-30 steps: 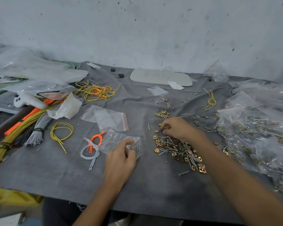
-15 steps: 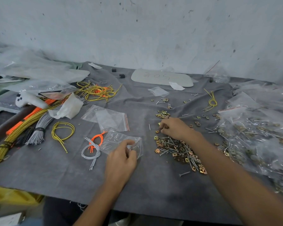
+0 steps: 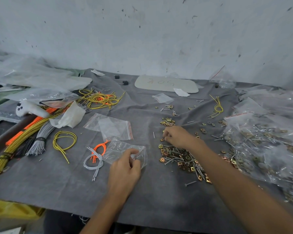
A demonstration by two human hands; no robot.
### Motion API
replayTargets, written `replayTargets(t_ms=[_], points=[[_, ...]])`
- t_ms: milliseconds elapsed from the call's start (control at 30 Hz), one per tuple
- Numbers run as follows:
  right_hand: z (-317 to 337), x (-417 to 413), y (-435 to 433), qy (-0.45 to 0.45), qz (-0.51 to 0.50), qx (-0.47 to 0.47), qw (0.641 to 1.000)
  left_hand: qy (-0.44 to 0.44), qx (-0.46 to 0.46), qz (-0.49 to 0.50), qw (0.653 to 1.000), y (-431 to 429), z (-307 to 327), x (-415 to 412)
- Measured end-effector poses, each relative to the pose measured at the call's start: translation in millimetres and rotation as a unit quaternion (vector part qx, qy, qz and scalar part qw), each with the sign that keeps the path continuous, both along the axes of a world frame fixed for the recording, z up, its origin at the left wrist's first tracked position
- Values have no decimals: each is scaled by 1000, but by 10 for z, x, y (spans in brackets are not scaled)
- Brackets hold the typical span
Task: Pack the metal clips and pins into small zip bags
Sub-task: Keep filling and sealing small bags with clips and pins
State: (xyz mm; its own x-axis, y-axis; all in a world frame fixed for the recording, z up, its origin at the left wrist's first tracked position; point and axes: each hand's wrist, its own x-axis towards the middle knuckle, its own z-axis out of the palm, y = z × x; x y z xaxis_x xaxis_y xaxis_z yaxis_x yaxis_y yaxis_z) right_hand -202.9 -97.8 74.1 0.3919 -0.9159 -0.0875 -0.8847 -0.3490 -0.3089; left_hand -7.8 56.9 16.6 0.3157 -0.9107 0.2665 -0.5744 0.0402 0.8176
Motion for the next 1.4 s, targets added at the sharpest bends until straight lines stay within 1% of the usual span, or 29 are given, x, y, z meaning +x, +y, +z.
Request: replayTargets(t_ms=[200, 300, 367, 433, 500, 567, 633, 700, 767, 867, 900, 1033, 1200, 1300, 1400], points=[[-48, -52, 5, 9, -28, -40, 999, -4, 1, -9, 1000, 9, -10, 4], [-50, -58, 36, -20, -48, -53, 997, -3, 0, -9, 1000, 15, 0, -1], [-33, -27, 121, -99, -70, -76, 990, -1, -1, -5, 1000, 15, 4, 1], [-45, 61, 314, -227, -89, -80, 967, 1, 0, -4, 1000, 11, 8, -1], [-121, 197, 590, -354, -91, -55, 929, 3, 3, -1, 1000, 4, 10, -10], [-236, 348, 870, -465, -86, -7, 881, 1, 3, 3, 1000, 3, 14, -14], [-346, 483, 1076, -530, -106, 16, 841, -7, 0, 4, 1000, 3, 9, -11], [-445, 584, 1212, -568, -138, 15, 812, -10, -3, 6, 1000, 9, 19, -7], [-537, 632, 1309, -578, -152, -4, 801, -5, -6, 8, 1000, 21, 35, -7], [-587, 630, 1366, -552, -137, -32, 822, 5, 6, 10, 1000, 19, 31, -8], [-577, 623, 1369, -552, -136, -36, 822, 6, 9, 11, 1000, 20, 27, -8], [-544, 605, 1356, -595, -155, -19, 788, 20, 3, 14, 1000, 32, 31, -19], [-572, 598, 1350, -612, -159, -26, 774, 41, -5, 10, 999, 48, 58, -25], [-582, 615, 1342, -631, -157, -8, 760, 50, -8, 9, 999, 44, 57, -27], [-593, 628, 1330, -634, -144, -3, 760, 63, -12, 0, 998, 35, 41, -26]])
